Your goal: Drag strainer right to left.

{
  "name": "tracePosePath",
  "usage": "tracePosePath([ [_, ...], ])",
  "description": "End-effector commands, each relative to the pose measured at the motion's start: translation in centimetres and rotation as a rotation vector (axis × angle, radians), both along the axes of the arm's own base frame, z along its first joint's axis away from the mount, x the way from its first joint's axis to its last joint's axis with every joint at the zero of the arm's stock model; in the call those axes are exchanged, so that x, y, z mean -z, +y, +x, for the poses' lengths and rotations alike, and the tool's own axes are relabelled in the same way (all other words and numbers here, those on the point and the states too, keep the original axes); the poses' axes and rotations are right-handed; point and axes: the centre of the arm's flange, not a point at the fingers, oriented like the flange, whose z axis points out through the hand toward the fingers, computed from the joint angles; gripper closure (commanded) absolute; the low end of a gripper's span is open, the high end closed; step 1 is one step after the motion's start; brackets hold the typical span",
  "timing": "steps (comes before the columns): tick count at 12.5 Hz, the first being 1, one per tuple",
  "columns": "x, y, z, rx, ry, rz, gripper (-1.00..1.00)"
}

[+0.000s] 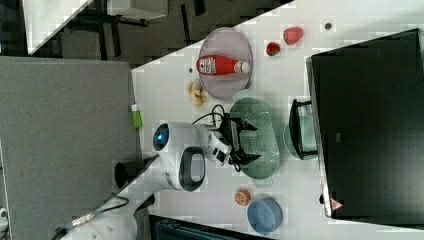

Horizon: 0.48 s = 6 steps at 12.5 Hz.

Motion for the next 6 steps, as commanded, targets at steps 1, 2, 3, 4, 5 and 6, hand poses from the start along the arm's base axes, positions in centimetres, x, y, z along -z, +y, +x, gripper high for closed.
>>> tracePosePath([
  [1, -0.4, 2.0, 0.2, 0.1, -0.069, 0.003, -1.0],
  [2, -0.2, 2.7, 0.0, 0.128, -0.066, 0.001, -1.0],
  [3, -0.1, 3.7, -0.2, 0.127, -0.06, 0.003, -1.0],
  [4, 0.0, 4.5, -0.3, 0.118, -0.058, 0.005, -1.0],
  [5, 0.0, 5.3, -0.4, 0.102, -0.057, 0.008, -1.0],
  [6, 0.0, 6.0, -0.4, 0.089, -0.057, 0.01, -1.0],
])
